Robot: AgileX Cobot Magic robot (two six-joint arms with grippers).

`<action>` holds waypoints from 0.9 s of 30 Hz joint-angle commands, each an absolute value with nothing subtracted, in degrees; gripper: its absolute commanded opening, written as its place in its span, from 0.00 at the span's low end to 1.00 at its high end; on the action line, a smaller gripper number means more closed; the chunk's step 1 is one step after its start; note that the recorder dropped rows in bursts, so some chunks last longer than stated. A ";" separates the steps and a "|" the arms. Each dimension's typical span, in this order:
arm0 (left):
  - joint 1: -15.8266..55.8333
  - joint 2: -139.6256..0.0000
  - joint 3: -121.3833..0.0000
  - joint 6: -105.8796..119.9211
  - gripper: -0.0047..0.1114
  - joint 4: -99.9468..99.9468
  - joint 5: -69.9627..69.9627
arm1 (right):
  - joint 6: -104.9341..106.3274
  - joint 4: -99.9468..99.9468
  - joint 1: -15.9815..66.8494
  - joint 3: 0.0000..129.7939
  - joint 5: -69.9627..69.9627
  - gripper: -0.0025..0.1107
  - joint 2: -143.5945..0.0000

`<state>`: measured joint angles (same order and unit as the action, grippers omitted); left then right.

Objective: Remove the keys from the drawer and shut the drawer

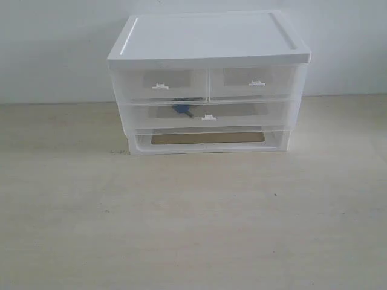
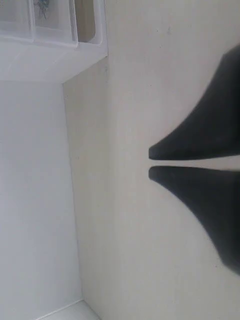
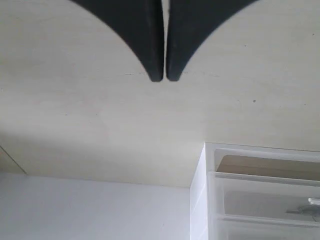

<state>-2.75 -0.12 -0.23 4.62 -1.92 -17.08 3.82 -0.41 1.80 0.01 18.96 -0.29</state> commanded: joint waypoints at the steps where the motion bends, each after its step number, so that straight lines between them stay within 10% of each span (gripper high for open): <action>1: -2.85 0.00 0.00 4.07 0.08 -2.14 -16.94 | 3.76 -0.34 1.67 0.00 18.60 0.02 0.00; 14: -2.85 0.00 0.00 5.87 0.08 -2.96 -15.40 | 9.19 3.27 1.67 0.00 10.33 0.02 0.00; 27: -2.75 0.00 0.00 -15.91 0.08 9.98 31.40 | -15.05 1.90 1.67 0.00 -31.45 0.02 0.00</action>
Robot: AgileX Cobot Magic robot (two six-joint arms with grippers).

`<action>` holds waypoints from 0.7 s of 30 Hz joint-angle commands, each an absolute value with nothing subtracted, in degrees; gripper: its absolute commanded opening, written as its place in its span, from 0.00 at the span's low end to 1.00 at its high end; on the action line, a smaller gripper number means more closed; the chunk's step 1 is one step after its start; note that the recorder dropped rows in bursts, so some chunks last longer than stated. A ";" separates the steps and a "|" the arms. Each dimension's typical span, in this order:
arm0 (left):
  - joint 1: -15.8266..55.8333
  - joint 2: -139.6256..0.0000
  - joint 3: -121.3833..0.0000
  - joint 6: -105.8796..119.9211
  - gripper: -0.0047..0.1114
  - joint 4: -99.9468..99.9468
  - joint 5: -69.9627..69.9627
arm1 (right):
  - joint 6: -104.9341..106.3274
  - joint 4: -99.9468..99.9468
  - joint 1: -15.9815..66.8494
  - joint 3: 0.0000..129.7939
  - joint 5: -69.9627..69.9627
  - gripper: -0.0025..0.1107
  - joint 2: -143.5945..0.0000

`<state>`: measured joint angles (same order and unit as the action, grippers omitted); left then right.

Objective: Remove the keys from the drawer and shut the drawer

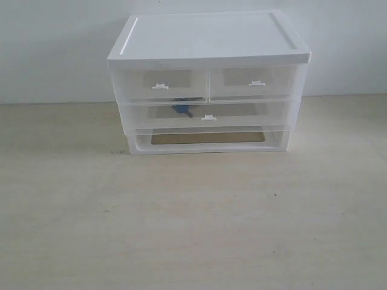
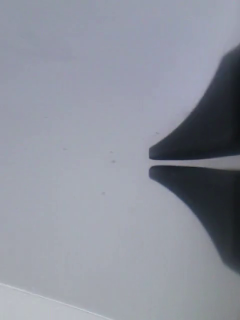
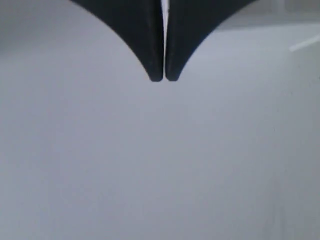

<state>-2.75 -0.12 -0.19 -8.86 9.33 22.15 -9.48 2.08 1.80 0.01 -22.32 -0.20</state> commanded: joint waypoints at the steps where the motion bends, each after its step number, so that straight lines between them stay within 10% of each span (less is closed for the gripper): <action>1: -2.75 0.00 -2.05 -18.10 0.08 7.59 31.80 | -15.05 1.90 1.67 1.95 -31.85 0.02 0.00; 11: -2.75 -36.99 -32.43 -54.64 0.08 -50.90 41.22 | -46.21 37.67 1.67 31.22 -31.46 0.04 -34.68; 21: -2.75 -75.37 -36.97 -39.59 0.08 -56.81 60.26 | -72.39 72.55 1.88 47.13 -38.13 0.30 -66.09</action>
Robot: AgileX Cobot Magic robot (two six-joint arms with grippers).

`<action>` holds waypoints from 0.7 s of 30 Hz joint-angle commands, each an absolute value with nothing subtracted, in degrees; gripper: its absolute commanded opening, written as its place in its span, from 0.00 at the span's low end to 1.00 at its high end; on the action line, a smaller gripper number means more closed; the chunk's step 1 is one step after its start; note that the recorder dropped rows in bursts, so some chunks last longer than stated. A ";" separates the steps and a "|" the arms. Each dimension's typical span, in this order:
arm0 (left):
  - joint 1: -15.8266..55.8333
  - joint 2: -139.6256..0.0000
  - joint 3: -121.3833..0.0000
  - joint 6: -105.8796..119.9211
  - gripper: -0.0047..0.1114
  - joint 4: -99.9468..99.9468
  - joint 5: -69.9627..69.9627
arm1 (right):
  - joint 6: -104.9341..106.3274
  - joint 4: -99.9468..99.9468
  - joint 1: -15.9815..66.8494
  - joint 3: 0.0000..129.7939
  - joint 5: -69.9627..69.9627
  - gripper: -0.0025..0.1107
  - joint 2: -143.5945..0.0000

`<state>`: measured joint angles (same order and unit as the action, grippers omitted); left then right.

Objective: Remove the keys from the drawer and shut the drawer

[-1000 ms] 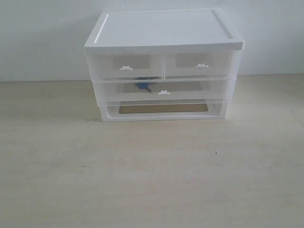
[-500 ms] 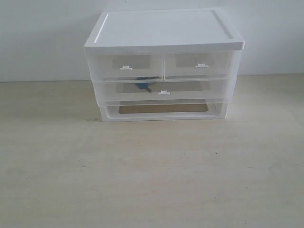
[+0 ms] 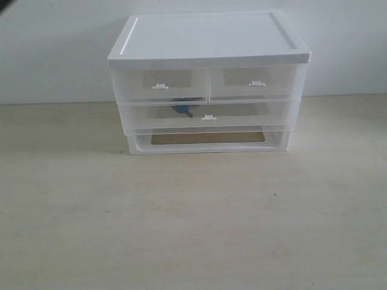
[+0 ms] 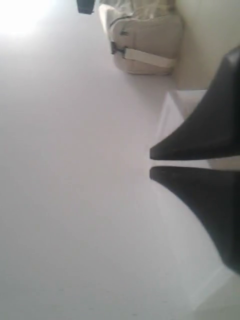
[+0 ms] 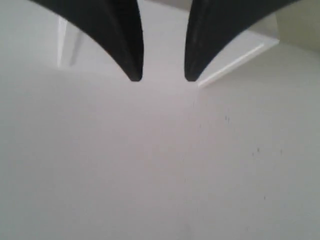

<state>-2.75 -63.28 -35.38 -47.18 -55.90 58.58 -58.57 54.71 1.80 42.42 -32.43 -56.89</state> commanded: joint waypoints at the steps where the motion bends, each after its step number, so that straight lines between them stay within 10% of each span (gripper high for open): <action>1: -2.75 -79.04 -37.39 -36.91 0.08 -56.81 60.14 | -73.48 76.71 1.88 48.38 -39.73 0.30 -68.18; 21: -1.34 -113.01 -56.36 -35.00 0.08 -64.55 68.50 | -32.60 89.49 29.85 58.49 1.59 0.30 -99.64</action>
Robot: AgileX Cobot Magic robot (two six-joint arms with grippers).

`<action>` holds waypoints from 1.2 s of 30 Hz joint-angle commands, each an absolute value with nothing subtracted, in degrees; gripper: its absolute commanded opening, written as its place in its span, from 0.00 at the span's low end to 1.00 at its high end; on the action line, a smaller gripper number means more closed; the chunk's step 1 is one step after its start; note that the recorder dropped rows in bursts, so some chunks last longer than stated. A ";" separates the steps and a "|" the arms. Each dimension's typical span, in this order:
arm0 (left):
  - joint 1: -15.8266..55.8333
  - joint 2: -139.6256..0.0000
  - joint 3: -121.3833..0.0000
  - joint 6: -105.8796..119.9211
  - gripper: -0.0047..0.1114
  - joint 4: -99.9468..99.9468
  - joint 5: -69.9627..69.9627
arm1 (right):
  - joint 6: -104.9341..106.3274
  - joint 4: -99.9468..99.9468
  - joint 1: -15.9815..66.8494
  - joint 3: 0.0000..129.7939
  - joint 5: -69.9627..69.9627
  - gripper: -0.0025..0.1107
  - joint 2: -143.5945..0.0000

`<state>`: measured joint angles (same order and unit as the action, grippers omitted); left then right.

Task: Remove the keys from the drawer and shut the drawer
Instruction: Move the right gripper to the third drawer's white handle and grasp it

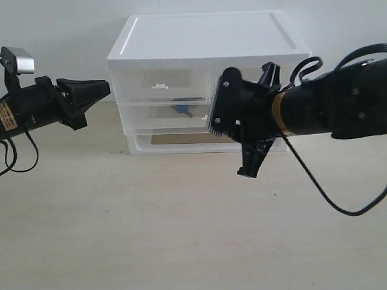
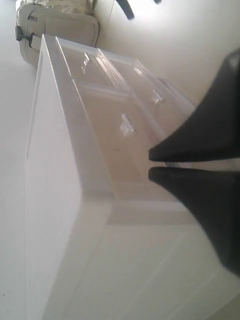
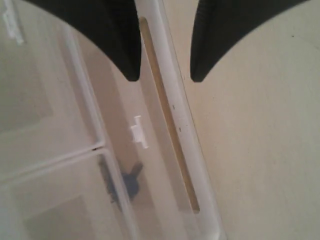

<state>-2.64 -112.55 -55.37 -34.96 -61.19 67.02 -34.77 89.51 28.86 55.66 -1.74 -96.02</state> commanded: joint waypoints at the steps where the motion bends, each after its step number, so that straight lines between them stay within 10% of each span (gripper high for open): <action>1: -0.82 -113.01 -56.43 -33.88 0.08 -65.40 68.50 | -32.60 89.49 29.85 59.66 1.44 0.30 -100.64; 14: 2.51 -113.72 -60.52 -31.88 0.08 -61.47 58.33 | -32.27 90.38 29.85 68.85 2.91 0.48 -109.88; 36: 2.51 -114.76 -60.73 -31.21 0.08 -60.51 58.23 | -31.39 96.55 30.62 76.82 12.24 0.26 -118.90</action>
